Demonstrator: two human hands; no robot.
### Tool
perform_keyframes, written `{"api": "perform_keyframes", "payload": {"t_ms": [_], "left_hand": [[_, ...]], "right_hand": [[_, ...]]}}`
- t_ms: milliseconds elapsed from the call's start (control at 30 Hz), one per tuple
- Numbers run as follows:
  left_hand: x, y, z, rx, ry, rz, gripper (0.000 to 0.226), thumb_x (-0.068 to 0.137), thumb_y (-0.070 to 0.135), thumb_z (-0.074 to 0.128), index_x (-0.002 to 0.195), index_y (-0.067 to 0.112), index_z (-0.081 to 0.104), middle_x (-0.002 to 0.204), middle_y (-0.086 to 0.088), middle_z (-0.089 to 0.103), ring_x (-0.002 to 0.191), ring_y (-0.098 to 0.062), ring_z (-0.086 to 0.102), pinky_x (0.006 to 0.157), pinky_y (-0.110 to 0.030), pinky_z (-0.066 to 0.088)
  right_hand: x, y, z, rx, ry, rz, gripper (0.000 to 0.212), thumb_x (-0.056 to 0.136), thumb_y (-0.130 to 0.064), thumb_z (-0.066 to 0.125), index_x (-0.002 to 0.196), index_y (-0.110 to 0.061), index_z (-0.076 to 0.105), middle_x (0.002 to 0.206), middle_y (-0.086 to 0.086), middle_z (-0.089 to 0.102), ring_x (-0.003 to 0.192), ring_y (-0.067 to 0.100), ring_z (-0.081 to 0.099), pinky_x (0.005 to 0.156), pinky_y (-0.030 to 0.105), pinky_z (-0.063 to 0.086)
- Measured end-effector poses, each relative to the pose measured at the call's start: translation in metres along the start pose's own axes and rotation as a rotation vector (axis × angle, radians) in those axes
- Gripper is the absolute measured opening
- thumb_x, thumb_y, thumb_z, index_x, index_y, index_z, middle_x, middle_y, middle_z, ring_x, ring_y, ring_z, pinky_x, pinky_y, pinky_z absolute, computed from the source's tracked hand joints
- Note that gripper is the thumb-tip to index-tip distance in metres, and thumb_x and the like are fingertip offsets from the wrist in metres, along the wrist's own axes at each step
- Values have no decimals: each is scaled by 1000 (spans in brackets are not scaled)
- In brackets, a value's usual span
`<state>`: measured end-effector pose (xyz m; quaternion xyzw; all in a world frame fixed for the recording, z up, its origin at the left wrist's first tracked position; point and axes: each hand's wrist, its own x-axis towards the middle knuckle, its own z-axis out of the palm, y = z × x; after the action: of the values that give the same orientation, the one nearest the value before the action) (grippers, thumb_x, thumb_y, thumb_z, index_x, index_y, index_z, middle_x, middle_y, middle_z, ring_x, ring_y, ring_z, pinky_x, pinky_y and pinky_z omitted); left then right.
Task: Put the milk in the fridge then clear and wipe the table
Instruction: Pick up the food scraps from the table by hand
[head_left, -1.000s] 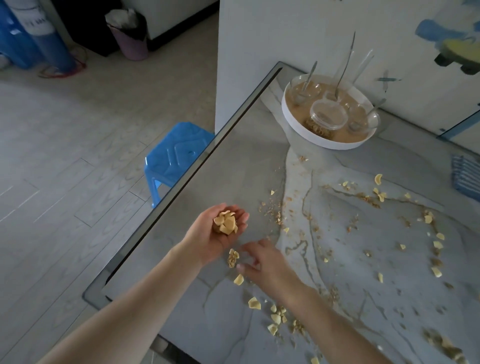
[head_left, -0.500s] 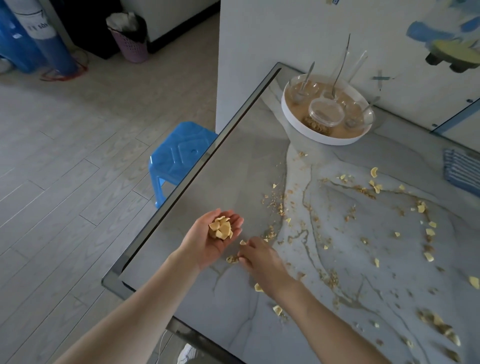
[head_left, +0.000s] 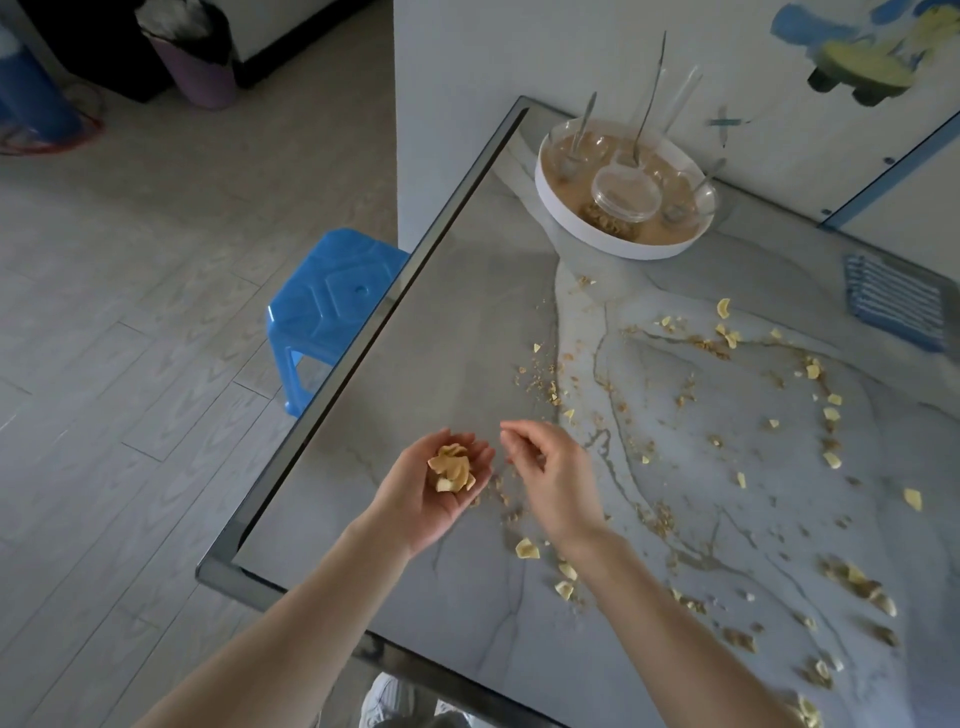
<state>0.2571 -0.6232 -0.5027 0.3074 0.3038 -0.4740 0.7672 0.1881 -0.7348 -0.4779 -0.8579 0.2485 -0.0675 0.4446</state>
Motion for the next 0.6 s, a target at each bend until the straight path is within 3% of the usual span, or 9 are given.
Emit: {"api": "perform_keyframes", "payload": {"t_ms": [100, 200, 300, 467, 600], "left_hand": [[2, 13, -7, -40, -7, 40, 29, 94, 17, 42, 78, 0, 58, 63, -13, 67, 57, -22, 69, 52, -31, 58], [3, 25, -13, -42, -17, 98, 30, 95, 19, 41, 75, 3, 57, 64, -10, 66, 59, -19, 69, 56, -30, 59], [3, 29, -19, -29, -10, 126, 30, 95, 20, 41, 75, 5, 57, 65, -9, 66, 61, -18, 70, 60, -30, 57], [1, 31, -25, -4, -7, 136, 29, 95, 20, 41, 77, 5, 58, 70, -10, 67, 63, -18, 70, 62, -31, 57], [-1, 33, -26, 5, -10, 130, 28, 95, 21, 42, 79, 5, 58, 69, -11, 69, 64, -19, 70, 61, -31, 58]], "right_hand": [[3, 20, 0, -191, -70, 36, 23, 89, -18, 56, 109, -7, 64, 103, 5, 62, 92, 16, 59, 70, 4, 38], [0, 25, 13, -328, -279, 75, 48, 83, -35, 63, 124, -14, 52, 117, 5, 49, 102, 18, 53, 86, 26, 43], [-2, 27, 30, -437, -355, 28, 62, 79, -38, 67, 132, -15, 45, 119, 7, 43, 110, 22, 48, 95, 31, 42], [-1, 24, 38, -439, -335, 0, 24, 88, -22, 57, 104, -4, 60, 107, 11, 49, 100, 29, 52, 85, 33, 44], [2, 19, 37, -435, -343, 34, 19, 88, -18, 54, 100, -6, 61, 108, 13, 51, 101, 29, 52, 81, 29, 40]]}}
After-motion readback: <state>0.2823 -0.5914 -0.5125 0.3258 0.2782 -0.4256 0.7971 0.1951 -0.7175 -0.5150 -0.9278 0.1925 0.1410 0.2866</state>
